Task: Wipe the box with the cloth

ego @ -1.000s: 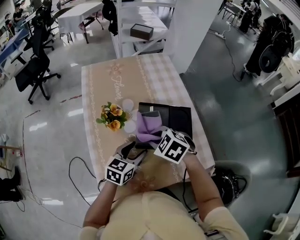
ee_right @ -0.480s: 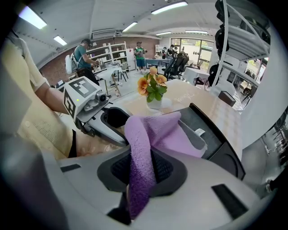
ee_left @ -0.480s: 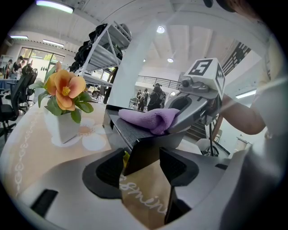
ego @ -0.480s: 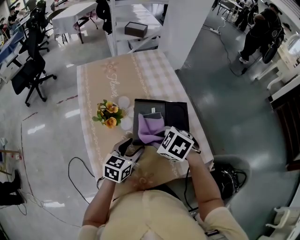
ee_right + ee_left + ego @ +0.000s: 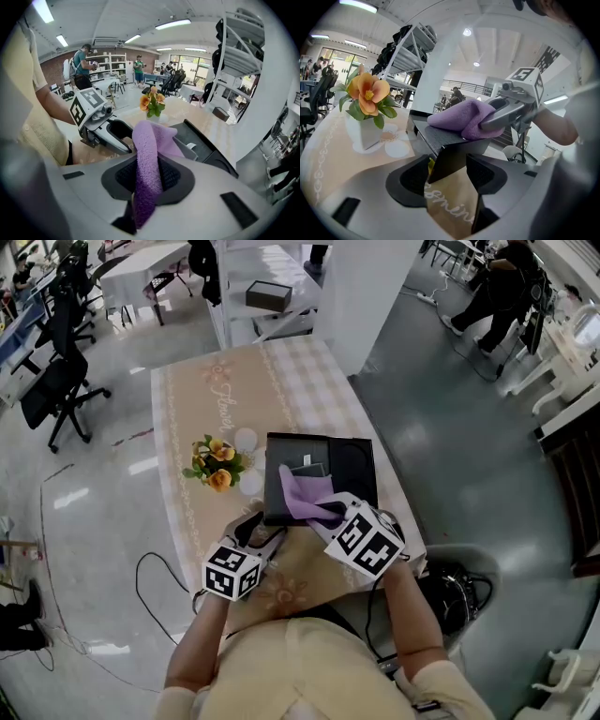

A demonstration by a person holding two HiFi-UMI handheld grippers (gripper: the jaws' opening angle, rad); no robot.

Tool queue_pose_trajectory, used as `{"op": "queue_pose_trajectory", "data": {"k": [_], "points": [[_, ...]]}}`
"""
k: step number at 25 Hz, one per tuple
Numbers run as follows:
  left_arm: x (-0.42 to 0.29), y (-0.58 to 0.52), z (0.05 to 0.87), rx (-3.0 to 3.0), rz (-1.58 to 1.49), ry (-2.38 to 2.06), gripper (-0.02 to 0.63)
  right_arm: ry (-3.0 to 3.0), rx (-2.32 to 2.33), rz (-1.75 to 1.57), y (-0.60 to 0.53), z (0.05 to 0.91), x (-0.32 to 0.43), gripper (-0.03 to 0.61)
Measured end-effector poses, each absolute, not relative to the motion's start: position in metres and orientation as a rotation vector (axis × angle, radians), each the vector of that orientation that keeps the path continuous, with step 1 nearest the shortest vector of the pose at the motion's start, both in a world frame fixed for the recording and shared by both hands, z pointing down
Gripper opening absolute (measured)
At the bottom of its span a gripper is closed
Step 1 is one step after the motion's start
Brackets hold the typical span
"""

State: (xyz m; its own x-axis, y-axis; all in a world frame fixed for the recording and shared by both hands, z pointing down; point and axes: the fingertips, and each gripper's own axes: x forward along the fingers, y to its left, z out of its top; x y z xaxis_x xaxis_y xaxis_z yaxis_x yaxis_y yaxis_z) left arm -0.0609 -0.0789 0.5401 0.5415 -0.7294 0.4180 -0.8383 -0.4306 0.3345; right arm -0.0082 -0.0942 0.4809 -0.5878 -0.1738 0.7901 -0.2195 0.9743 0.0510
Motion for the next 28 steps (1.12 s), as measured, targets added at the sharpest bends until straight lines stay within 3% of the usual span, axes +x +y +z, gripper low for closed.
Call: {"op": "queue_pose_trajectory", "data": {"k": [12, 28], "points": [[-0.072, -0.08, 0.521, 2.338, 0.216, -1.286, 0.258, -2.548, 0.505, -0.129, -0.085, 0.405, -0.007, 0.075], [-0.138, -0.034, 0.478, 2.269, 0.12, -1.466, 0.256, -2.71, 0.109, -0.006, -0.016, 0.416, -0.048, 0.075]]}}
